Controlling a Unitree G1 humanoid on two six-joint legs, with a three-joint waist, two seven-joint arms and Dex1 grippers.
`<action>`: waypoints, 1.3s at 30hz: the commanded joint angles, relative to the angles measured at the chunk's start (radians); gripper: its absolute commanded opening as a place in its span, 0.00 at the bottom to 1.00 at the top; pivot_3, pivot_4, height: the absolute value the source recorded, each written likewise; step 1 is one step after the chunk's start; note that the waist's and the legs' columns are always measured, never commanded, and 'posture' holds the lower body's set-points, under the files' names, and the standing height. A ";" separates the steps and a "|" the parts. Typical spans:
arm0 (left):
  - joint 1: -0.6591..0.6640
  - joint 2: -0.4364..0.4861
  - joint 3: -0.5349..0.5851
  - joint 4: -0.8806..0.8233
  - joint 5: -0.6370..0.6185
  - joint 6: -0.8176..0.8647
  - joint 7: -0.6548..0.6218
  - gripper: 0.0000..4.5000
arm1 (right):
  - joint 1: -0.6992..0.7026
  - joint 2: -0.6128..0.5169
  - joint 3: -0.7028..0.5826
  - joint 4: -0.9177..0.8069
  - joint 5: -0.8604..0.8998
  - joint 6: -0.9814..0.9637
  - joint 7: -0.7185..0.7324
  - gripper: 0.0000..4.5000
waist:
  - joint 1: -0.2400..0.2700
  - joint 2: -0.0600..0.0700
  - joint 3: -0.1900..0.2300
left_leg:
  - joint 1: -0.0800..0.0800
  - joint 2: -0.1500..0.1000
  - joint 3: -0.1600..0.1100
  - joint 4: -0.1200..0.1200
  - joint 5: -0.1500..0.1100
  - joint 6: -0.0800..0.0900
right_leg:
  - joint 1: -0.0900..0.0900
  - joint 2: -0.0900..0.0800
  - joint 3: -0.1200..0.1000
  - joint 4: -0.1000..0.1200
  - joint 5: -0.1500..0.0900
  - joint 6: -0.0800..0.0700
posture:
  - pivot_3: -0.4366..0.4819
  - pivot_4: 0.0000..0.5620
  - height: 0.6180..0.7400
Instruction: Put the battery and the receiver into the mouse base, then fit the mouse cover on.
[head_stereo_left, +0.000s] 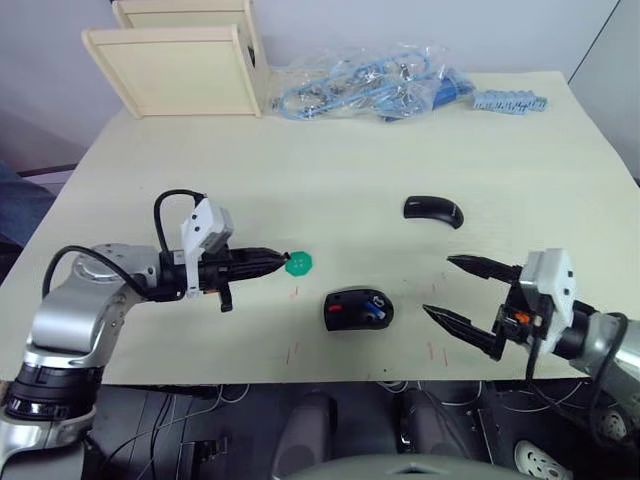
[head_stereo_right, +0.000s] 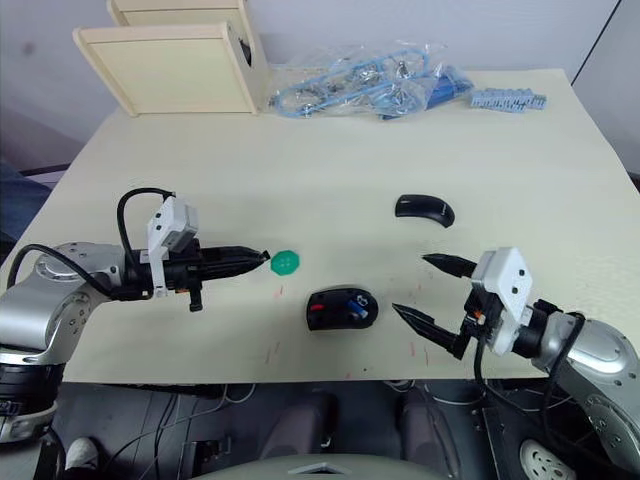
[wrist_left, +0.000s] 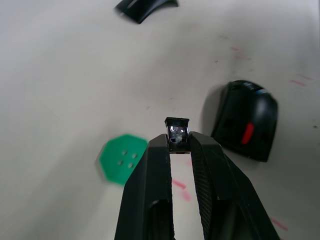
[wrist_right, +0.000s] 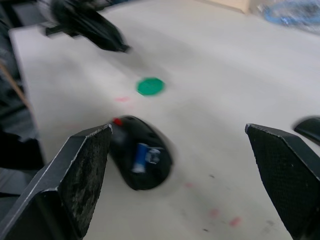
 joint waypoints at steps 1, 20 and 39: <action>-0.041 0.037 0.001 -0.064 -0.032 -0.017 -0.058 0.09 | -0.179 0.000 0.043 0.062 0.267 0.195 -0.076 1.00 | -0.001 0.000 0.000 | 0.000 0.000 0.000 0.000 0.000 0.000 | 0.000 0.000 0.000 0.000 0.000 0.000 | 0.48 0.27 1.00; -0.284 -0.040 -0.215 -0.081 0.062 -0.058 -0.064 0.08 | -0.816 0.219 0.273 0.624 0.863 0.615 -0.549 0.60 | -0.003 0.000 0.000 | -0.014 0.000 0.000 0.001 0.000 0.000 | -0.014 0.001 -0.001 0.002 0.001 -0.001 | 0.48 0.27 1.00; -0.311 -0.056 -0.227 -0.127 0.080 -0.072 -0.048 0.08 | -0.884 0.216 0.389 0.764 1.138 0.578 -0.754 0.42 | -0.023 0.000 0.000 | -0.017 0.000 0.001 0.001 0.000 0.000 | -0.016 0.000 -0.001 0.002 0.001 0.000 | 0.48 0.27 1.00</action>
